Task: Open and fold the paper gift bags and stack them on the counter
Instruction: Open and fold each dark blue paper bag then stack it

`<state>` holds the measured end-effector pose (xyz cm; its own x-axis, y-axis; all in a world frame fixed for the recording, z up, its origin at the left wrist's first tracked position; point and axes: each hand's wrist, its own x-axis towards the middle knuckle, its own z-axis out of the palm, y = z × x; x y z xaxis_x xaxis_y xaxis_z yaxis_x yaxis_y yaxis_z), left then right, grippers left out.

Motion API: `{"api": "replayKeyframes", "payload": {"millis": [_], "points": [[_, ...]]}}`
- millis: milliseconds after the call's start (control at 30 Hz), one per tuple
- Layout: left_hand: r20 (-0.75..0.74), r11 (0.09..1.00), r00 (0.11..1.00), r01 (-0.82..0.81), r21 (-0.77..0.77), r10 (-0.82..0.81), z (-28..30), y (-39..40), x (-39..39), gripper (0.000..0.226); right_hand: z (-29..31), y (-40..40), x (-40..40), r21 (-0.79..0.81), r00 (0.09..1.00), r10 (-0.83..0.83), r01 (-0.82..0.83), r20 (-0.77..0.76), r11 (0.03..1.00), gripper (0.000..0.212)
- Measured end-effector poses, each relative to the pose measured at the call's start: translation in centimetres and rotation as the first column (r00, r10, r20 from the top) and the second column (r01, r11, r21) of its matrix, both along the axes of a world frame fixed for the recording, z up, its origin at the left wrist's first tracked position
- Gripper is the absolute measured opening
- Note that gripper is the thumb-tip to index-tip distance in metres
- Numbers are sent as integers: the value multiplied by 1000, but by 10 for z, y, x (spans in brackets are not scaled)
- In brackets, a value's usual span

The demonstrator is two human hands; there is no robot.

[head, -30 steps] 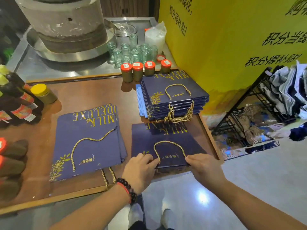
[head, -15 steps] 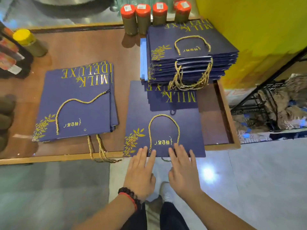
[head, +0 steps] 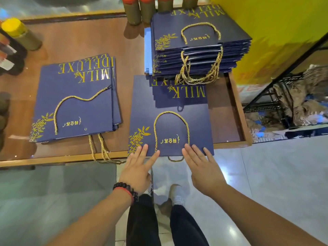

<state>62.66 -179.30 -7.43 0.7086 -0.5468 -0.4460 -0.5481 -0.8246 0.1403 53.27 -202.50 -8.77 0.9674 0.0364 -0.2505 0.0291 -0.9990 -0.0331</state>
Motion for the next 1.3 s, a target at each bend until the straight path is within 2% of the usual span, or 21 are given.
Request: {"api": "replayKeyframes", "payload": {"millis": [100,167,233,300,333,367,433,500,533,567,633,700,733,800,867,933,1000,1067,1133,1167,1300], "points": [[-10,1000,1000,-15,12,15,-1,14,5,88,3,-31,-15,-43,991,-125,123,-51,991,104],[-21,999,999,-30,-16,30,1,22,8,85,3,-45,-22,-20,987,-144,142,-76,990,105],[-54,999,997,-47,-12,46,4,24,13,77,5,-46,-22,54,983,-147,154,-109,987,102],[-119,982,978,-178,-70,169,7,17,19,67,9,-38,-17,196,962,-231,257,-147,946,87],[-163,940,940,-320,-121,299,11,10,24,62,18,-32,-10,323,920,-326,383,-218,865,78],[-217,864,872,-476,-167,439,13,4,29,57,26,-26,-2,436,859,-438,512,-266,740,70],[-347,679,714,-694,-237,608,19,-6,42,41,40,-19,13,633,707,-635,653,-312,417,52],[-399,584,623,-778,-232,673,23,-9,56,37,48,-19,27,693,532,-753,706,-387,143,35],[-415,559,592,-802,-213,691,24,-8,62,39,52,-23,33,689,449,-783,724,-430,38,31],[-432,541,567,-818,-195,702,27,-8,67,40,55,-28,37,682,406,-794,731,-454,-16,28],[-480,488,500,-858,-161,721,32,-4,71,30,62,-39,42,634,385,-792,773,-474,-3,27],[-587,366,355,-925,-105,728,39,2,66,17,65,-46,38,534,392,-776,841,-494,85,25],[-653,288,259,-955,-65,712,45,3,61,17,66,-48,34,495,388,-764,862,-515,104,21],[-735,160,111,-987,-4,669,59,2,47,21,67,-48,25,492,371,-722,869,-584,49,17],[-758,72,52,-997,-7,650,73,0,34,25,77,-40,18,528,341,-703,847,-624,-58,17],[-774,48,62,-998,-41,631,86,-3,19,21,98,-29,11,596,378,-731,802,-568,-48,9],[-737,115,181,-984,-139,652,88,0,6,11,115,-23,3,648,445,-776,759,-447,62,11],[-733,133,229,-973,-188,641,66,10,-3,19,130,-24,-9,683,509,-782,715,-359,151,11],[-737,118,252,-966,-230,628,65,9,-11,13,141,-30,-17,704,523,-793,688,-314,175,16],[-727,112,275,-958,-266,629,95,-1,-19,15,145,-35,-20,712,523,-799,679,-297,180,19],[-700,41,325,-920,-390,635,137,-19,-28,8,164,-44,-25,775,534,-818,603,-216,189,17]]}}
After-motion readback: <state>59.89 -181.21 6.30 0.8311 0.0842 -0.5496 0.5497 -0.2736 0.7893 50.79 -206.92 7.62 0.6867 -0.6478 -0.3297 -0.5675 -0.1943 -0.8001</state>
